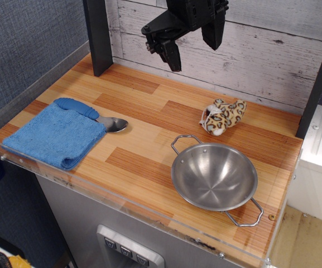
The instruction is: Move the blue towel to the right next to the bowl.
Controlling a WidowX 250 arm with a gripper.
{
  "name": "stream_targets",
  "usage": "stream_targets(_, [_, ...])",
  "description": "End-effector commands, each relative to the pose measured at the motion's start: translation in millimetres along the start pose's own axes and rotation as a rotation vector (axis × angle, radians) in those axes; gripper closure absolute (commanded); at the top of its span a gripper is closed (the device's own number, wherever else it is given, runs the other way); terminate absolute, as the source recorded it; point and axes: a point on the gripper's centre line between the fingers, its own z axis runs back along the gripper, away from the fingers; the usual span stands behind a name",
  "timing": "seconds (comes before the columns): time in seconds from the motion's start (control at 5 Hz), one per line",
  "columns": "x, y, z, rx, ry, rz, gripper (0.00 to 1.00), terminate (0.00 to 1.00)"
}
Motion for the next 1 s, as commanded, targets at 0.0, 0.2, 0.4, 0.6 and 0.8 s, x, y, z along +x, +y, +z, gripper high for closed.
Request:
stream_targets(0.0, [0.0, 0.0, 0.0, 0.0, 0.0, 0.0, 0.0, 0.0])
stream_targets(0.2, [-20.5, -56.5, 19.6, -0.11, 0.093, 0.028, 0.0, 0.0])
stream_targets(0.4, [-31.3, -86.0, 34.7, -0.139, 0.139, 0.024, 0.0, 0.0])
stream_targets(0.6, [-44.7, -117.3, 49.9, -0.168, 0.169, 0.073, 0.0, 0.0])
stream_targets(0.8, [-63.5, -140.5, 47.1, -0.18, 0.18, 0.126, 0.0, 0.0])
